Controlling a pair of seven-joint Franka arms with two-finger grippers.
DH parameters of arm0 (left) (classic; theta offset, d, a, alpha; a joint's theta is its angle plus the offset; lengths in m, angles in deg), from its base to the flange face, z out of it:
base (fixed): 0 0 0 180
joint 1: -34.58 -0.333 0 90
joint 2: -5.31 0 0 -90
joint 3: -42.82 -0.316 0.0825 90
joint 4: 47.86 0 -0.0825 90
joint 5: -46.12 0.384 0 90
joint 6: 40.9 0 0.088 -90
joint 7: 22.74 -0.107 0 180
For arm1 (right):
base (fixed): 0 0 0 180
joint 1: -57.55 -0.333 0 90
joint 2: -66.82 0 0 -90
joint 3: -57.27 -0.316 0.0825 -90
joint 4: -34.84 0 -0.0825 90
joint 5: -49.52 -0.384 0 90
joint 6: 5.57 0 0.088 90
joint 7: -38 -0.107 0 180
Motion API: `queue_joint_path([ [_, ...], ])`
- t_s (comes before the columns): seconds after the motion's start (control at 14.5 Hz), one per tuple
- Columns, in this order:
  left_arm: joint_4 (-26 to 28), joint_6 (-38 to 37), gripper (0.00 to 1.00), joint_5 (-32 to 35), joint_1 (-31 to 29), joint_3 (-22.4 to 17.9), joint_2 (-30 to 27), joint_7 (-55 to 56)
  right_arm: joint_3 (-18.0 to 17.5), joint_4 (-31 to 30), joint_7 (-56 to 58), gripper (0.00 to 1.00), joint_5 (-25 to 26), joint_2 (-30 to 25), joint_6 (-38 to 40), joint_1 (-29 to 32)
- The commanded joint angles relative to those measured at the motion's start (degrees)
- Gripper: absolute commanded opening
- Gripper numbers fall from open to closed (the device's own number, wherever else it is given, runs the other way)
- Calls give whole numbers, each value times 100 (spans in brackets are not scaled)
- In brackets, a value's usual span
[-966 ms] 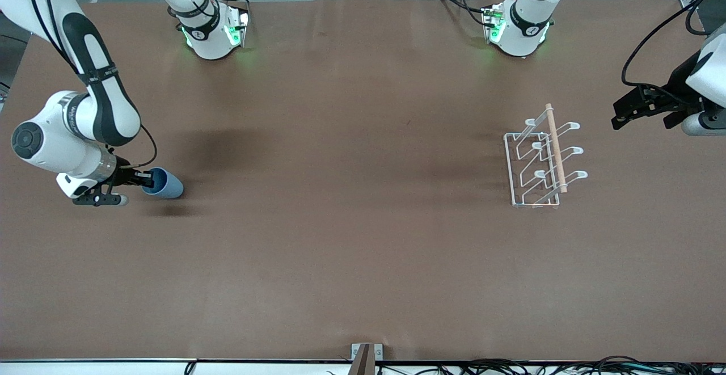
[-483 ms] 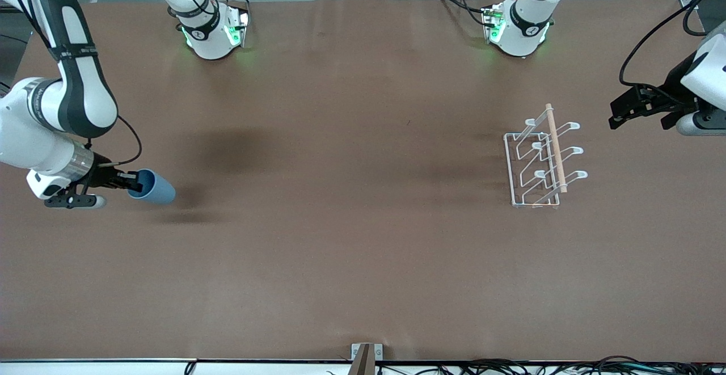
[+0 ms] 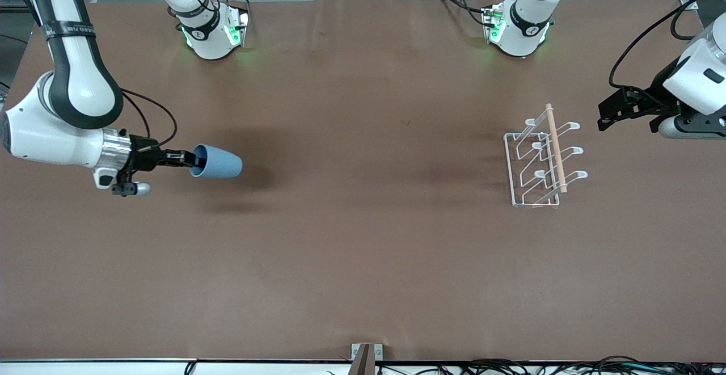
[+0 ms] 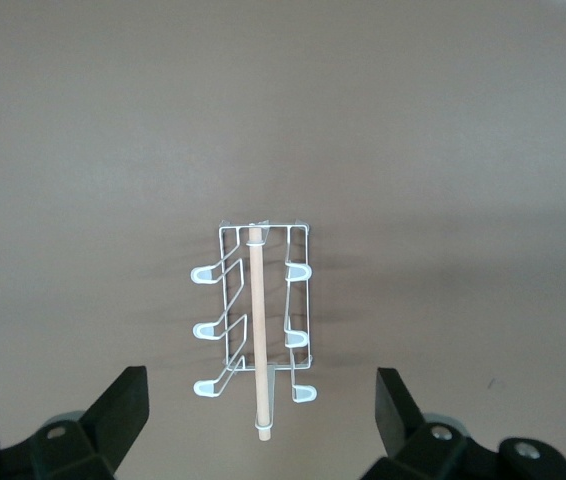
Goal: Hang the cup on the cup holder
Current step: 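Lift the blue cup with the right gripper while the left gripper approaches, then grasp the blue cup's base with the left gripper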
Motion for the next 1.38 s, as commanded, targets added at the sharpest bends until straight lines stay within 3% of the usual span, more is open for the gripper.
queue_joint_path([
  [0.0,-55,16,100,18,18,16,-14,-857,-17,-196,98,0,-1060,-164,238,-391],
  [0.28,-231,-10,100,-166,53,103,4,-2642,-17,-214,72,0,-2291,-138,502,-1024],
  [0.41,-222,-54,100,-315,44,444,4,-2847,-9,-318,63,0,-2810,-138,800,-1130],
  [0.69,-196,-370,100,-675,53,1043,22,-3375,-17,-678,72,0,-3189,-138,1486,-1139],
  [0.97,-248,-344,100,-1457,167,1833,547,-3428,-9,-873,81,0,-3646,-120,1505,-1464],
  [1.1,-344,-187,100,-1459,342,2255,951,-3436,-9,-864,90,0,-4198,-103,1269,-1841],
  [1.31,-740,-55,100,-1520,711,2537,1663,-3410,-9,-829,90,0,-4534,-59,627,-2360],
])
